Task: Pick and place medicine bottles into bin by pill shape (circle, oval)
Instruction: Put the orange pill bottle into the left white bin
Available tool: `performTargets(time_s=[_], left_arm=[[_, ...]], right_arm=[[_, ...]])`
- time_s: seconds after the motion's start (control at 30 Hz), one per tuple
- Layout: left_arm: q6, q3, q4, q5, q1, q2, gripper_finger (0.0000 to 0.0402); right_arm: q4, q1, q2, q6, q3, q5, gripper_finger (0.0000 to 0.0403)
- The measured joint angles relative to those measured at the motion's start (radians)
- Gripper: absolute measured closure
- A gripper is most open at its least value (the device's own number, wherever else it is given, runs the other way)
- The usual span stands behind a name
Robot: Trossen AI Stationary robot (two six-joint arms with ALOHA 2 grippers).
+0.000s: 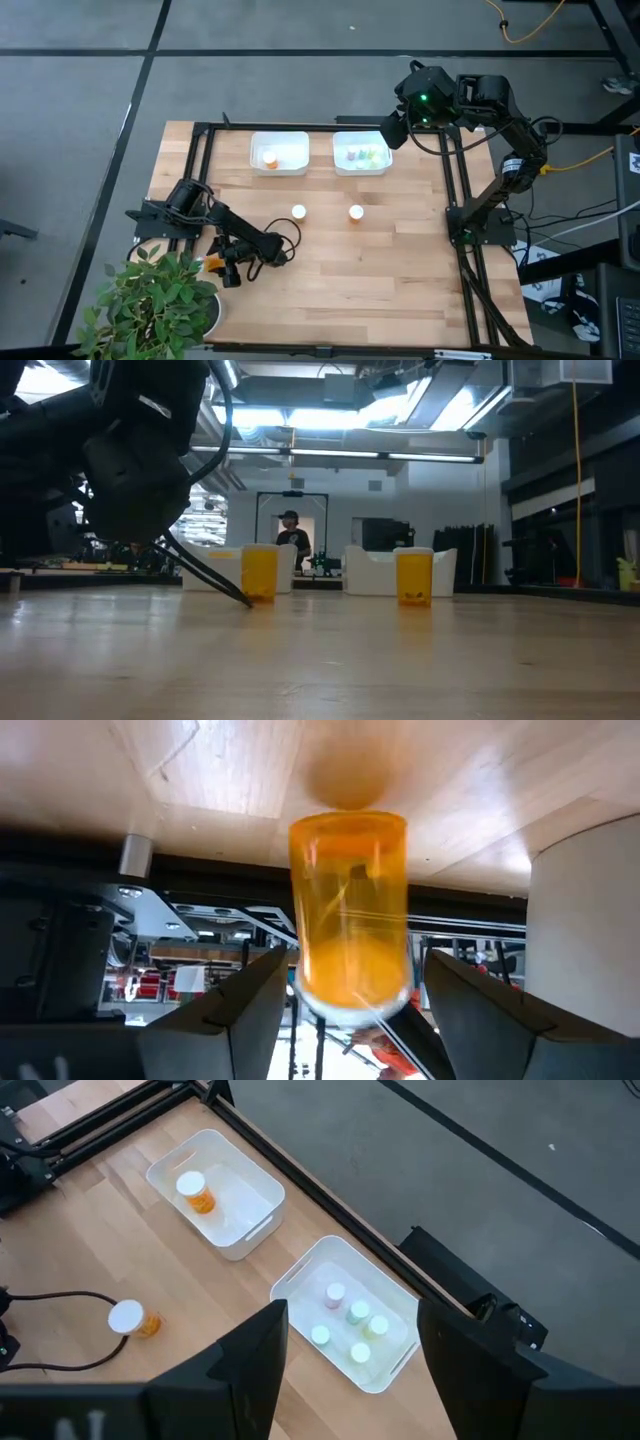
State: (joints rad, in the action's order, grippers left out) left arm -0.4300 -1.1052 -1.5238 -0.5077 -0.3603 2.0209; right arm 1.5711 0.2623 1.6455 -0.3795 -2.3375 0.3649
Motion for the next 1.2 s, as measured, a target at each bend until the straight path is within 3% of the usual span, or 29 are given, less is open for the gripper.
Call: performTargets(time_s=[0.47, 0.67, 0.97, 1.2], left_arm=[[-0.039, -0.003, -0.035, 0.001, 0.023, 0.001, 0.0177], [-0.085, -0.08, -0.05, 0.045, 0.072, -0.056, 0.0177], [-0.145, -0.285, -0.047, 0.226, 0.103, -0.249, 0.0178], [-0.223, -0.314, -0.048, 0.405, 0.14, -0.476, 0.0178]], right_arm=[[0.0, 0.0, 0.0, 0.018, 0.0, 0.0, 0.0179], [0.0, 0.0, 0.0, 0.016, 0.0, 0.0, 0.0179], [0.0, 0.0, 0.0, 0.013, 0.0, 0.0, 0.0179], [-0.001, 0.0, 0.0, -0.007, 0.0, 0.0, 0.0179]])
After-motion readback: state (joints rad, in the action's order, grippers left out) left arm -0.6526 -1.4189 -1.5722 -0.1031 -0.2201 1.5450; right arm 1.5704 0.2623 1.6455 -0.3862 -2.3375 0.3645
